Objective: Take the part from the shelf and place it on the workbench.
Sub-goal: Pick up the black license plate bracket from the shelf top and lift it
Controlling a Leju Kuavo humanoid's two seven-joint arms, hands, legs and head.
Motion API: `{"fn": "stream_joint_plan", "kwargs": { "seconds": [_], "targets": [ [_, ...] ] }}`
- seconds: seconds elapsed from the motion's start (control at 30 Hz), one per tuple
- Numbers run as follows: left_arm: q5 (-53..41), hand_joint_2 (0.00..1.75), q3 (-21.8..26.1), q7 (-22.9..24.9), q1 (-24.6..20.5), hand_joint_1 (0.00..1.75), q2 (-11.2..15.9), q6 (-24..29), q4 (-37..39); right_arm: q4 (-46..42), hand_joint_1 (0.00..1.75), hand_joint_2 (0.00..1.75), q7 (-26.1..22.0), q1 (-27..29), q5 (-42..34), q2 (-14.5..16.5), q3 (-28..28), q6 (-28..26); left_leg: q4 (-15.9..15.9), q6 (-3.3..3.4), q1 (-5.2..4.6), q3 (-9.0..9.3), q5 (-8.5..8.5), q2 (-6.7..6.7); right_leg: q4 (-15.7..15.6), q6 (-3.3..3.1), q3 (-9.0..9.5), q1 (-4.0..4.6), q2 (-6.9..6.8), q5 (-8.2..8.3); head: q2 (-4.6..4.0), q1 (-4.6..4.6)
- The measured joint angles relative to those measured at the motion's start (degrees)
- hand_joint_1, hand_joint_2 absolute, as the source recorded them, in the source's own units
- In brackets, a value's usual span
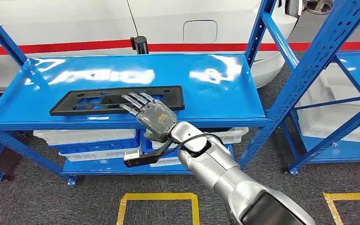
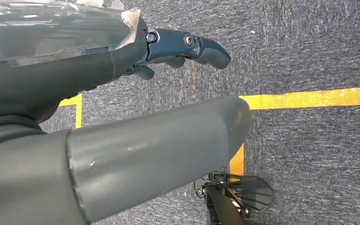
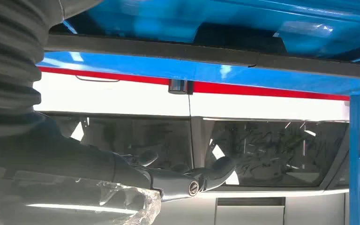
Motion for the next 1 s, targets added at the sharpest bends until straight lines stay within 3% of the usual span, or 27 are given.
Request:
{"fn": "stream_joint_plan", "kwargs": {
  "seconds": [0.3,0.43,0.53,0.6,0.67,0.73,0.77,0.83,0.87,0.9,1.0],
  "targets": [
    [-0.13,0.00,0.10,0.00,0.01,0.00,0.01,0.21,0.00,0.32,0.00,1.75,-0.42,-0.04,-0.38,0.13,0.00,0.06,0.01,0.00,0.00,0.00,0.00,0.00,0.00,0.00,0.00,-0.01,0.00,0.00,0.00,0.00],
    [-0.16,0.00,0.34,-0.01,0.02,0.00,0.21,0.22,0.00,0.52,0.00,1.75,-0.49,-0.07,-0.62,0.42,0.01,0.06,0.41,0.72,-0.17,-0.12,-0.22,-0.02,-0.18,0.29,0.02,-0.46,-0.01,0.17,0.00,-0.04],
    [-0.22,0.00,0.54,-0.13,0.00,0.00,0.19,0.20,-0.02,0.60,0.00,1.75,-0.43,-0.33,-0.56,0.89,-0.01,0.06,-1.13,1.50,0.05,0.60,0.59,0.16,-0.24,0.70,-0.19,-0.32,-0.02,0.24,0.00,-0.01],
    [-0.41,0.00,0.56,-0.26,-0.04,0.00,0.08,0.17,-0.02,0.63,0.00,1.75,-0.32,-0.67,-0.51,1.08,-0.01,0.06,-2.47,1.95,0.43,1.41,1.34,0.37,3.20,0.84,-2.12,-0.37,-0.05,-1.01,0.00,0.15],
    [-0.58,0.00,0.62,-0.37,0.00,0.00,0.04,0.12,-0.02,0.77,0.00,1.75,-0.16,-0.72,-0.45,0.98,0.02,0.06,-2.66,1.99,0.51,1.63,1.30,0.41,11.16,1.00,-6.43,-0.91,-0.06,-3.49,0.00,0.27],
    [-0.61,0.00,0.67,-0.48,0.13,0.00,0.00,0.07,-0.02,1.02,0.00,1.75,0.01,-0.42,-0.37,0.80,0.04,0.05,-2.62,1.56,0.77,2.02,0.85,0.29,16.44,1.87,-9.95,-1.60,-0.10,-4.20,0.00,0.33],
    [-0.62,0.00,0.69,-0.52,0.21,0.00,-0.04,0.05,-0.02,1.14,0.00,1.75,0.08,-0.31,-0.35,0.75,0.04,0.02,-2.58,1.19,1.01,2.42,0.48,0.21,15.58,2.66,-9.95,-1.97,-0.15,-3.11,0.00,0.36],
    [-0.67,0.00,0.70,-0.54,0.29,0.00,-0.13,0.03,-0.02,1.31,0.00,1.75,0.14,-0.26,-0.35,0.71,0.04,-0.10,-2.37,0.16,1.51,3.41,-0.70,0.10,7.90,4.49,-6.65,-2.73,-0.48,0.75,0.00,0.48],
    [-0.69,0.00,0.70,-0.54,0.25,0.00,-0.07,0.03,-0.02,1.38,0.00,1.75,0.16,-0.32,-0.35,0.70,0.05,-0.20,-2.14,-0.44,1.63,3.67,-1.40,0.07,4.27,4.87,-4.71,-2.87,-0.52,1.87,0.00,0.68],
    [-0.73,0.00,0.70,-0.54,0.20,0.00,-0.02,0.03,-0.02,1.46,0.00,1.75,0.19,-0.36,-0.35,0.69,0.04,-0.31,-1.96,-0.98,1.66,3.77,-2.00,0.03,1.96,4.67,-3.43,-2.92,-0.47,2.28,0.00,0.84],
    [-0.78,0.00,0.71,-0.61,0.02,0.00,0.05,0.04,-0.02,1.60,0.00,1.75,0.22,-0.39,-0.37,0.72,0.02,-0.57,-2.06,-1.90,1.83,4.02,-2.91,-0.07,1.68,2.51,-2.95,-2.58,0.03,0.93,0.00,0.54]
  ]
}}
